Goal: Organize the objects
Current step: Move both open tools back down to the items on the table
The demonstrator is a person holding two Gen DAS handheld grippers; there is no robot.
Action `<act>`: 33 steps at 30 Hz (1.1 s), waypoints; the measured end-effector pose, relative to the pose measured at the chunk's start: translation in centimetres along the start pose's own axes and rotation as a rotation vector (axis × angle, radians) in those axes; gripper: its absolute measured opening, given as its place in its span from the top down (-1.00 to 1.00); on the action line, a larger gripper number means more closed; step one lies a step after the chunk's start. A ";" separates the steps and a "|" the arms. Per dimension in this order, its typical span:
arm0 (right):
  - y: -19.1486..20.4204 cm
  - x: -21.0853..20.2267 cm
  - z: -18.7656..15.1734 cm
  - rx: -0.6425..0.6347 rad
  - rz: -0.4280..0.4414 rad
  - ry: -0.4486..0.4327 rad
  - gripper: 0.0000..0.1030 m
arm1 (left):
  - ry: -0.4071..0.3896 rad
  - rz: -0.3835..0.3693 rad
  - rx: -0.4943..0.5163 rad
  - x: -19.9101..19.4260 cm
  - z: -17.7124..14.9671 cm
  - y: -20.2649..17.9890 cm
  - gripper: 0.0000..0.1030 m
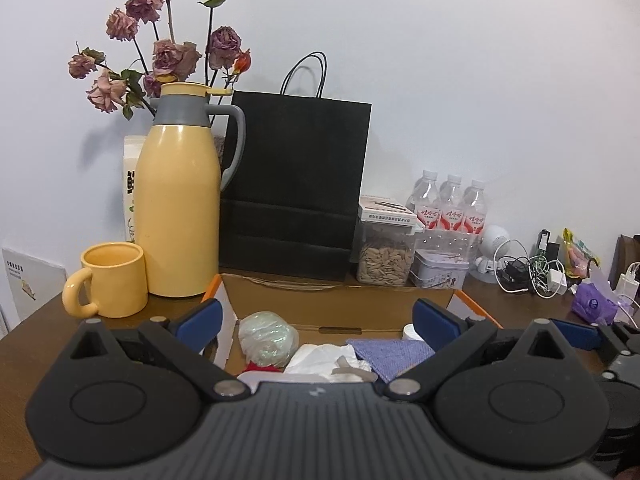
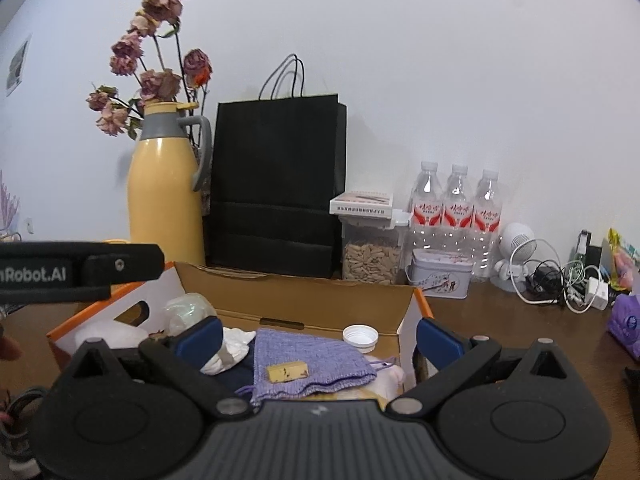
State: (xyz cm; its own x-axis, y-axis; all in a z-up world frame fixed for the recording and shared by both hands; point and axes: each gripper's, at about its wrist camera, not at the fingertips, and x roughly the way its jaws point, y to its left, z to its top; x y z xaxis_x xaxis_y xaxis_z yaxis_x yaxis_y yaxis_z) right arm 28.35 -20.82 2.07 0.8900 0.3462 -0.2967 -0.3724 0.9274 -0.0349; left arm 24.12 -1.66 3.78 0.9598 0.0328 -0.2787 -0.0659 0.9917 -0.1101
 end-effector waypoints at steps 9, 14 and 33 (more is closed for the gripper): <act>0.1 -3.6 -1.6 -0.032 0.030 -0.001 -1.00 | 0.011 0.009 -0.011 -3.2 -1.5 1.2 -1.00; -0.2 -5.3 -3.2 -0.049 0.051 0.048 -1.00 | 0.048 0.025 0.008 -5.1 -2.9 2.1 -1.00; -0.5 -11.0 -7.9 -0.068 0.080 0.197 -1.00 | 0.222 0.088 0.033 -11.6 -7.7 5.8 -1.00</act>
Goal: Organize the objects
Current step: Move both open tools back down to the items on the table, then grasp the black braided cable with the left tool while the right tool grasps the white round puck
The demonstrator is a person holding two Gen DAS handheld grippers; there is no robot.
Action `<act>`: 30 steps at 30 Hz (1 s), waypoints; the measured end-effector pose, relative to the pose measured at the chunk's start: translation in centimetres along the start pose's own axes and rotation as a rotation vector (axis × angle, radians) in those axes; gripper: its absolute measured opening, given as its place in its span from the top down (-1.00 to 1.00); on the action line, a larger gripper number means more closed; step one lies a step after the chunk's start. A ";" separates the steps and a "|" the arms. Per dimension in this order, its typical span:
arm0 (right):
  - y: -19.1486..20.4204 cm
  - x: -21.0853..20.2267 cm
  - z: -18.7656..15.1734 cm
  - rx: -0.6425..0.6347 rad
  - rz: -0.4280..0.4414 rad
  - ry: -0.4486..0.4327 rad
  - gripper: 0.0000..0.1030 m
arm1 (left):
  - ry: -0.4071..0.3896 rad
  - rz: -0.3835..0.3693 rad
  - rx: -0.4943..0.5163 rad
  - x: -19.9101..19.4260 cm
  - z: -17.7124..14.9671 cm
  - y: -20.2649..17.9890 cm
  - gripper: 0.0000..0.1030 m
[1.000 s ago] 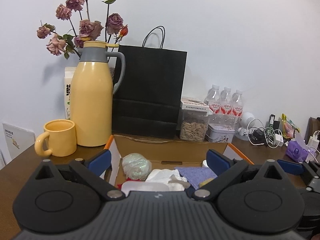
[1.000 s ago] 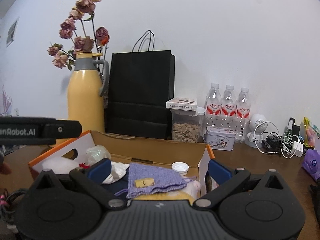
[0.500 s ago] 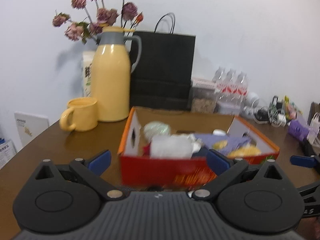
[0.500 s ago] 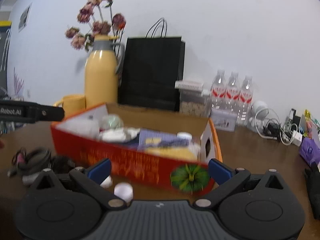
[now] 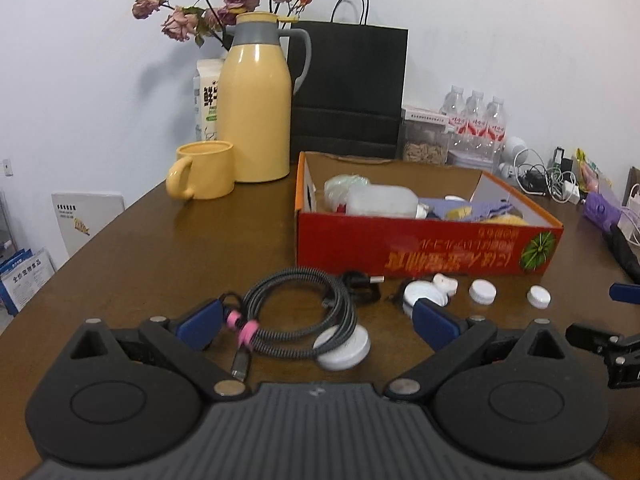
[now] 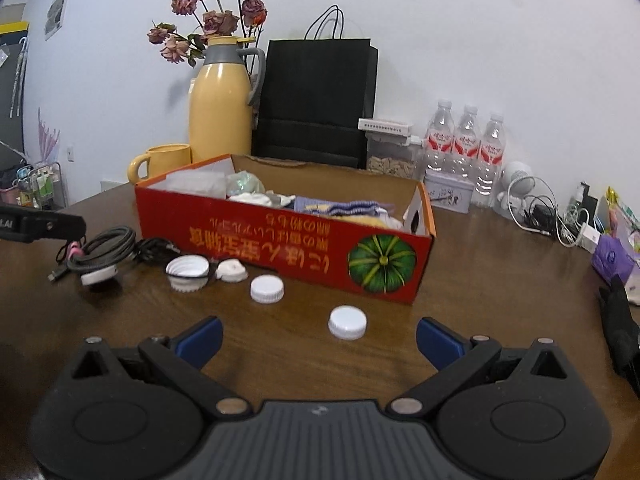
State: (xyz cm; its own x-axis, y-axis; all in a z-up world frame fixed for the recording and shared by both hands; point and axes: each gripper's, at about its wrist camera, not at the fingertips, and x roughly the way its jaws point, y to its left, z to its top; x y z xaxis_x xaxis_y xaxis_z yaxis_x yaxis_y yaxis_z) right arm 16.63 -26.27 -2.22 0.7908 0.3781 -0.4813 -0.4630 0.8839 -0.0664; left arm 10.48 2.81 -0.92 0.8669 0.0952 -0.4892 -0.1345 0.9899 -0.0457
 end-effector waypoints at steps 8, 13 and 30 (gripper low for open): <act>0.8 -0.3 -0.3 0.009 0.015 0.014 -1.00 | 0.001 0.006 -0.011 -0.9 -0.1 0.7 -1.00; 2.8 0.7 0.4 -0.007 0.096 0.021 -1.00 | -0.001 0.016 -0.021 -1.5 -0.1 1.8 -1.00; 14.6 6.1 4.2 -0.242 0.399 0.055 -0.51 | 0.062 0.039 -0.060 0.6 -0.7 7.4 -0.97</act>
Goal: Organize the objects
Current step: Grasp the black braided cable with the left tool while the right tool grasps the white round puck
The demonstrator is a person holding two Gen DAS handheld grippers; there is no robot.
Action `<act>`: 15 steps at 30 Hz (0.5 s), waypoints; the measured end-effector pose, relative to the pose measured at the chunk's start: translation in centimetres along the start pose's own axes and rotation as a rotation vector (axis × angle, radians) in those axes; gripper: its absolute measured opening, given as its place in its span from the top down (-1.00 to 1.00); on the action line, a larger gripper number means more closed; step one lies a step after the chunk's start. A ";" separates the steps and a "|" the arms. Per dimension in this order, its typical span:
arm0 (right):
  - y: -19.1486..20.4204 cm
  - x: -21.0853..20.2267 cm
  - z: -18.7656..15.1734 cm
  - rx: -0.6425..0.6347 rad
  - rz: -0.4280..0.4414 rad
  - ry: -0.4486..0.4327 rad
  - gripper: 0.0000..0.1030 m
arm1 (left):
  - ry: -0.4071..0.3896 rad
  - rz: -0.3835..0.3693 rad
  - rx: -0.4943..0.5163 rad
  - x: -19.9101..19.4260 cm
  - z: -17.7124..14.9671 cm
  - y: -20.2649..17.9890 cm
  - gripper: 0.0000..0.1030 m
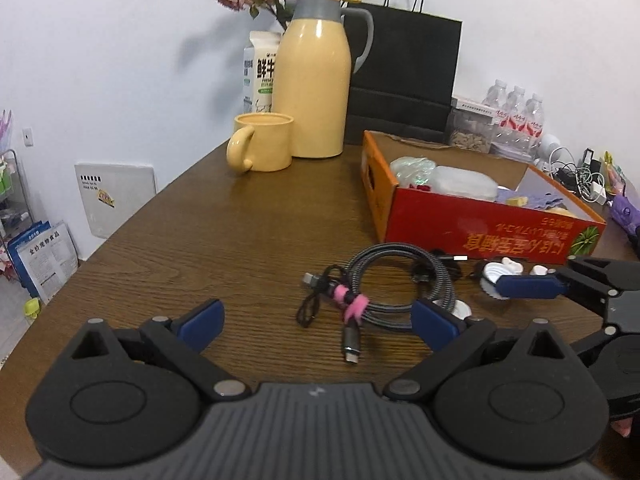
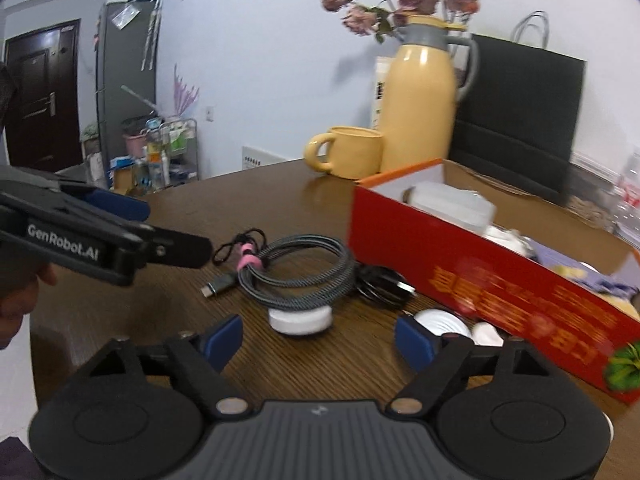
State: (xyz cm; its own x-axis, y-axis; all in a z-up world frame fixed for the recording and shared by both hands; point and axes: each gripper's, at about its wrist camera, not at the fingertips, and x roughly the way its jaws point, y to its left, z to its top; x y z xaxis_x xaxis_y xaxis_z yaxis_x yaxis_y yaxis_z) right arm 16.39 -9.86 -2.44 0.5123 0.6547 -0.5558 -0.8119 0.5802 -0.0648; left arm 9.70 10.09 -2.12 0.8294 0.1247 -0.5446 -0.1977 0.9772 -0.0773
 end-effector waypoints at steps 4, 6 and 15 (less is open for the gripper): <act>0.1 1.6 0.3 0.004 0.011 0.034 -0.43 | 0.024 -0.004 -0.014 1.8 0.5 0.5 -0.94; -0.1 1.9 0.3 0.014 0.017 0.039 -0.39 | 0.037 -0.001 -0.014 2.8 0.7 0.6 -0.94; -0.5 2.3 0.1 0.035 0.039 0.048 -0.10 | 0.103 0.020 0.003 6.6 2.0 0.1 -0.86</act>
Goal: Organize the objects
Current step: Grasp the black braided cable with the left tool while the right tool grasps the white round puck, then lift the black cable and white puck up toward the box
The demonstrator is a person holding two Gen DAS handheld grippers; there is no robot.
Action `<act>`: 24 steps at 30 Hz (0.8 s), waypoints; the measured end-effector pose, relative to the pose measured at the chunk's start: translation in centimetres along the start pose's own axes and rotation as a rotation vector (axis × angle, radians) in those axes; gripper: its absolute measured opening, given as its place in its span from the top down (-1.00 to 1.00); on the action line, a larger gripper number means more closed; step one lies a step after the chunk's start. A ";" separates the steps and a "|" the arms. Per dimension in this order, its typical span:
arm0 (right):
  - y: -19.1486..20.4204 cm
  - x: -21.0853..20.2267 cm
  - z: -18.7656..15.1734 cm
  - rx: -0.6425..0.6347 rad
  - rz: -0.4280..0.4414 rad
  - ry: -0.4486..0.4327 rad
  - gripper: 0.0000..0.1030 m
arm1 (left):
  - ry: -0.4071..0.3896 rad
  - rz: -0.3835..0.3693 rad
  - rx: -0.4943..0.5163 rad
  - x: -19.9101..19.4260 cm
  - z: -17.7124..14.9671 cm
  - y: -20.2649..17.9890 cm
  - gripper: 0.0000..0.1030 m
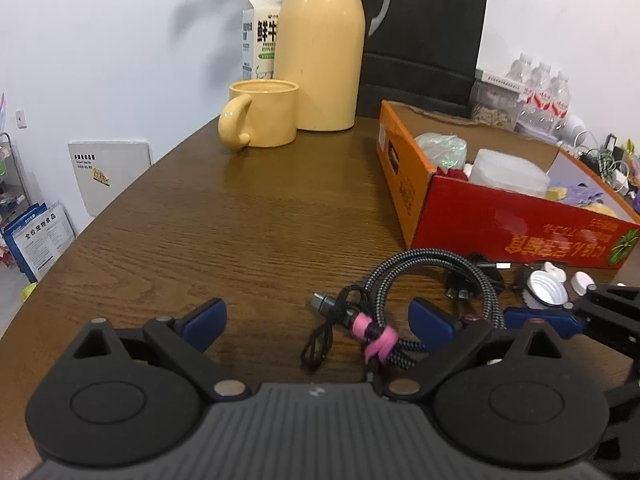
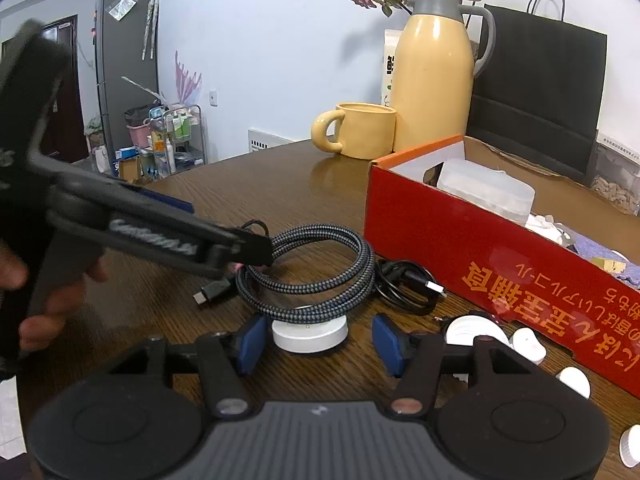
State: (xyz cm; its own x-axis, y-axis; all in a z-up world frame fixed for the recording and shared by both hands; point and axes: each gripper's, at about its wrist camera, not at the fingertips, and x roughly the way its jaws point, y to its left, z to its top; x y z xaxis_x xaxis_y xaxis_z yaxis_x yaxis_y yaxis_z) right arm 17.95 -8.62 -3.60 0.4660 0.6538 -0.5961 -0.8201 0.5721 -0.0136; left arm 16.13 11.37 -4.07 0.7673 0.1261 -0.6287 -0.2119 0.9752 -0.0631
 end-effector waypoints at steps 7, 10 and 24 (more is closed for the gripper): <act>0.2 0.3 0.1 -0.012 0.010 -0.005 0.26 | -0.006 0.029 0.080 0.6 -0.7 -1.0 -0.13; -0.1 0.1 0.1 -0.003 -0.011 -0.006 0.26 | -0.015 0.016 0.091 0.4 -0.9 -1.1 0.03; -2.0 -3.8 -1.5 0.058 -0.149 -0.126 0.26 | -0.038 0.013 0.083 0.0 -1.3 -0.9 0.17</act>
State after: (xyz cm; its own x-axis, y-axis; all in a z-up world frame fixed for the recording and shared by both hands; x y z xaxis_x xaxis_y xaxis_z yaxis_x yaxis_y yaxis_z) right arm 17.34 -13.03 -2.55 0.6217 0.6142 -0.4860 -0.7199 0.6926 -0.0456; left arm 15.55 10.25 -5.03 0.7879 0.1439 -0.5988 -0.1721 0.9850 0.0102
